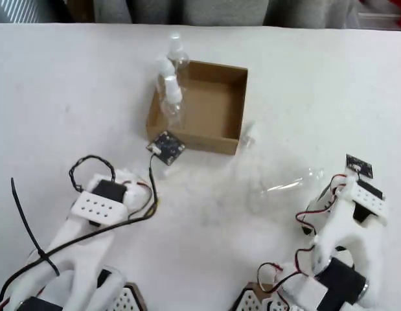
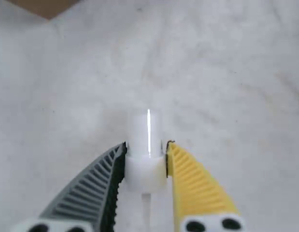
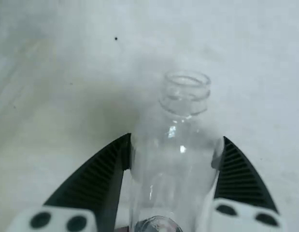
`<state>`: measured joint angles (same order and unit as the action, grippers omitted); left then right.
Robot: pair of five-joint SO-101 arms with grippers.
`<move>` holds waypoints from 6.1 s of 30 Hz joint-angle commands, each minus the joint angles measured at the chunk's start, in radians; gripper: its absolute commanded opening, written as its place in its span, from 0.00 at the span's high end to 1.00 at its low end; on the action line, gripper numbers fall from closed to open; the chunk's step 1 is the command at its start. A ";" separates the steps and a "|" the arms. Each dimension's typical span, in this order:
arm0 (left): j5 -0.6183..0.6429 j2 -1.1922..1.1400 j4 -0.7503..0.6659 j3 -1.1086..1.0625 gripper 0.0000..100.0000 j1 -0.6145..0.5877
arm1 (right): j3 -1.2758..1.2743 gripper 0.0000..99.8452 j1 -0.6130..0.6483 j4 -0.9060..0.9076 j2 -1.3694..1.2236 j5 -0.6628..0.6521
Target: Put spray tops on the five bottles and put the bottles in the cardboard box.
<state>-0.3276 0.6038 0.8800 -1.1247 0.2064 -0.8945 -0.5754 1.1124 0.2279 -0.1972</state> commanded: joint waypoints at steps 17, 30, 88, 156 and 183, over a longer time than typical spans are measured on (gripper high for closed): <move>-0.071 0.039 -0.044 -0.029 0.97 -0.007 | 0.132 0.92 -0.013 -0.004 -0.056 -0.002; -0.077 0.039 -0.114 -0.087 0.97 -0.008 | 0.180 0.77 -0.016 0.048 -0.058 0.000; -0.078 0.039 -0.117 -0.091 0.97 -0.008 | 0.586 0.94 0.074 0.343 0.056 0.043; -0.072 0.041 -0.172 -0.094 0.97 -0.048 | -0.790 0.94 0.788 -1.583 0.935 0.192; 0.132 0.581 -0.381 0.463 0.97 0.122 | -0.801 0.94 0.940 -0.869 1.445 0.321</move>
<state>-0.2478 1.1531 0.6329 -0.7503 0.2800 -1.6801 0.3483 0.2378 1.6563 0.1174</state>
